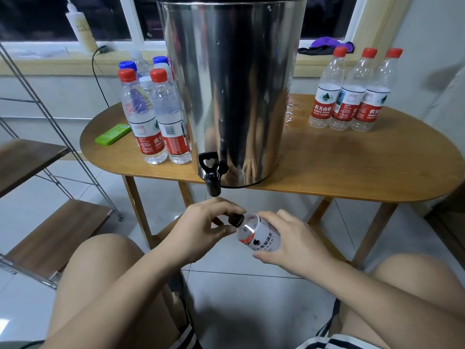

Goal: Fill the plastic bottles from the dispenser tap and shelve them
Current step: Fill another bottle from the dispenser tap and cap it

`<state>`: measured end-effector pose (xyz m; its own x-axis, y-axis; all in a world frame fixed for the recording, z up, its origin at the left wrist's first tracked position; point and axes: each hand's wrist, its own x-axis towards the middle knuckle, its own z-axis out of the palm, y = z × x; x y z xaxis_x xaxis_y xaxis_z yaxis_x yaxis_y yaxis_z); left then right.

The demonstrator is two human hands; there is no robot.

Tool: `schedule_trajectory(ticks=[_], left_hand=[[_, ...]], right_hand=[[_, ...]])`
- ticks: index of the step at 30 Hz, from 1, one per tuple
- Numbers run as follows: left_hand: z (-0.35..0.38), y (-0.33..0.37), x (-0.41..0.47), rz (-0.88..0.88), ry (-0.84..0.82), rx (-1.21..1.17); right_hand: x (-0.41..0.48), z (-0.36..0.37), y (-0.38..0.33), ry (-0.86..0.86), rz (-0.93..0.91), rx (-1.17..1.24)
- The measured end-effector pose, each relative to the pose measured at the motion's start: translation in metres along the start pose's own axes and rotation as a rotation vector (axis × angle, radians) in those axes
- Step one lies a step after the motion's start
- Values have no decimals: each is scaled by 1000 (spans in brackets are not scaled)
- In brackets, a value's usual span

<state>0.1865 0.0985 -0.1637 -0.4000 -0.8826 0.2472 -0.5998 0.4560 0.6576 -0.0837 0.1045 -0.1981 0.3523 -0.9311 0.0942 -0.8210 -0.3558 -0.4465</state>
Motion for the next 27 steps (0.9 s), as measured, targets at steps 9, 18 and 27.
schedule_trajectory(ticks=[9, 18, 27], left_hand=[[2, 4, 1, -147, 101, 107], [-10, -3, -2, -41, 14, -49], [-12, -7, 1, -316, 63, 110]], right_hand=[[2, 4, -6, 37, -52, 1], [9, 8, -12, 28, -29, -12], [14, 17, -24, 12, -49, -87]])
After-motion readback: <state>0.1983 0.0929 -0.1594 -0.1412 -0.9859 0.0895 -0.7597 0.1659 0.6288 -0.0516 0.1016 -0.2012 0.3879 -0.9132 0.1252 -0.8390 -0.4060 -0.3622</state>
